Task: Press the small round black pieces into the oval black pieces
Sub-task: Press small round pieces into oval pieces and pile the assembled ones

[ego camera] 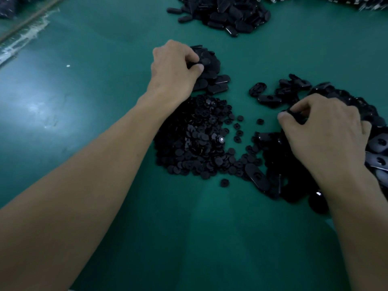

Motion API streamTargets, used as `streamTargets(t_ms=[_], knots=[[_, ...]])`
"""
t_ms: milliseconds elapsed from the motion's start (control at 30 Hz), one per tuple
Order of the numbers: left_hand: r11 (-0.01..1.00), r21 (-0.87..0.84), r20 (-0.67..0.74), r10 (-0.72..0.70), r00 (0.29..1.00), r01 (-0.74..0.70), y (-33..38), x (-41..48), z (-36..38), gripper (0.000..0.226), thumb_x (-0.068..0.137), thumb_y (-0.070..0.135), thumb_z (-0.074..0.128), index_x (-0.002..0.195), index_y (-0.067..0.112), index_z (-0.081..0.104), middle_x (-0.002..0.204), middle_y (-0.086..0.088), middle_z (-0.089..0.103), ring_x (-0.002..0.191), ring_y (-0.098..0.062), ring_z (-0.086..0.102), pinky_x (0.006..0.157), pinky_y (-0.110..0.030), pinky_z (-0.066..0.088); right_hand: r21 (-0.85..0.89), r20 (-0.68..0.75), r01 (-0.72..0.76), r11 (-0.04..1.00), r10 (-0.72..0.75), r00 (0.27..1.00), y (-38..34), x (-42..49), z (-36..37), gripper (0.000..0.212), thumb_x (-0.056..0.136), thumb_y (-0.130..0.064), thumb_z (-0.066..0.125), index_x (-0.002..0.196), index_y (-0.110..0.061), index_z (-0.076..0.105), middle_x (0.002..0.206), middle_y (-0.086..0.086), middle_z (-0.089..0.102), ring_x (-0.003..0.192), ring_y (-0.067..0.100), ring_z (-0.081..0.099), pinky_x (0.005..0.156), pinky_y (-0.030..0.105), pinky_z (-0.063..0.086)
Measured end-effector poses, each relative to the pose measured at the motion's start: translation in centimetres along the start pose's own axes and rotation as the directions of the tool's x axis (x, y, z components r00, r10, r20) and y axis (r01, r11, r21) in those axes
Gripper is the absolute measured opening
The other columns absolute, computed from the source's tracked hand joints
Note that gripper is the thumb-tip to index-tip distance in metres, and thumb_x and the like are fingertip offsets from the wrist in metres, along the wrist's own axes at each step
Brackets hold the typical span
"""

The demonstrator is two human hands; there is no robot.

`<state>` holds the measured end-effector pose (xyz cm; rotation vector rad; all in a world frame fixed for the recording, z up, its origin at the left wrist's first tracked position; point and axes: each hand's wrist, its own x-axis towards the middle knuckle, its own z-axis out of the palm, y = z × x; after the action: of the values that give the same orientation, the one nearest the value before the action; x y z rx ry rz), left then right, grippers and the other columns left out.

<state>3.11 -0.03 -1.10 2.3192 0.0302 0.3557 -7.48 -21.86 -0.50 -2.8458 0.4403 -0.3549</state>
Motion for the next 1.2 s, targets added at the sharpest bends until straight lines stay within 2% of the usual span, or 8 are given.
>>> streamTargets(t_ms=[67,167,367,600,767,900,1067,1200], knots=[[0.999,0.035,0.001,0.017,1.000,-0.017,0.1,-0.2,-0.1,0.010,0.094,0.025,0.068,0.087,0.018,0.070,0.096,-0.001,0.067,0.099,-0.020,0.063,0.097,-0.041,0.054,0.002,-0.006,0.001,1.000,-0.001,1.000,0.0,-0.1,0.0,0.031,0.096,-0.045,0.059,0.110,-0.020,0.066,0.114,0.014,0.064,0.117,0.043,0.050,0.101,0.053,0.033],[0.999,0.018,-0.022,0.030,0.999,-0.030,0.4,-0.6,-0.4,0.022,0.096,0.032,0.066,0.115,0.022,0.072,0.118,0.001,0.066,0.109,-0.013,0.062,0.099,-0.032,0.052,0.004,-0.007,0.004,1.000,-0.004,1.000,0.0,-0.1,-0.1,0.031,0.096,-0.044,0.060,0.111,-0.018,0.066,0.117,0.017,0.062,0.116,0.045,0.050,0.101,0.053,0.034],[0.986,-0.123,0.031,0.119,0.992,-0.115,2.5,-2.9,-1.2,0.014,0.092,0.022,0.068,0.081,0.030,0.072,0.079,0.020,0.068,0.073,0.010,0.062,0.068,-0.006,0.046,0.052,-0.024,0.042,0.998,-0.041,0.999,0.0,-0.2,-0.3,0.023,0.097,-0.038,0.062,0.106,-0.018,0.068,0.108,0.013,0.068,0.111,0.043,0.057,0.099,0.054,0.038],[0.946,-0.259,0.052,0.215,0.975,-0.195,2.9,-5.6,-0.5,0.010,0.092,0.017,0.070,0.083,0.020,0.075,0.072,0.017,0.067,0.063,0.006,0.058,0.062,-0.008,0.044,0.137,-0.135,0.122,0.983,-0.104,0.985,0.2,0.0,-0.1,0.018,0.095,-0.036,0.066,0.101,-0.020,0.071,0.099,0.009,0.071,0.103,0.036,0.062,0.096,0.053,0.047],[0.911,-0.340,0.034,0.261,0.965,-0.235,3.0,-6.8,-0.8,0.011,0.092,0.023,0.073,0.084,0.017,0.076,0.072,0.011,0.070,0.062,0.001,0.061,0.061,-0.012,0.046,0.375,-0.230,0.249,0.893,-0.170,0.958,-0.4,-0.1,-0.1,0.019,0.096,-0.040,0.063,0.099,-0.022,0.066,0.078,-0.011,0.065,0.073,0.014,0.059,0.077,0.004,0.036],[0.869,-0.452,0.010,0.228,0.974,-0.199,3.8,-7.5,-1.2,0.017,0.092,0.033,0.073,0.085,0.017,0.077,0.070,0.002,0.073,0.063,-0.016,0.069,0.061,-0.031,0.057,0.483,-0.360,0.469,0.739,-0.321,0.876,-1.4,-0.7,0.0,0.018,0.095,-0.037,0.067,0.095,-0.019,0.070,0.070,-0.010,0.063,0.062,0.007,0.060,0.063,0.020,0.046],[0.842,-0.529,0.181,0.238,0.954,-0.110,4.1,-8.1,-1.2,0.014,0.093,0.025,0.074,0.082,0.016,0.075,0.067,0.004,0.072,0.055,-0.010,0.067,0.049,-0.027,0.054,0.418,-0.508,0.631,0.654,-0.407,0.759,-1.9,-1.1,0.2,0.019,0.097,-0.024,0.070,0.091,-0.007,0.074,0.081,-0.008,0.060,0.071,0.003,0.052,0.071,0.010,0.040],[0.701,-0.710,0.277,0.197,0.941,0.062,4.1,-8.3,-1.1,0.007,0.094,0.007,0.071,0.086,0.008,0.072,0.070,-0.006,0.073,0.059,-0.012,0.067,0.053,-0.023,0.055,0.436,-0.507,0.646,0.626,-0.422,0.751,-1.6,-0.9,0.5,0.015,0.095,-0.020,0.072,0.097,-0.005,0.076,0.095,-0.002,0.066,0.086,0.006,0.060,0.081,0.013,0.044]])
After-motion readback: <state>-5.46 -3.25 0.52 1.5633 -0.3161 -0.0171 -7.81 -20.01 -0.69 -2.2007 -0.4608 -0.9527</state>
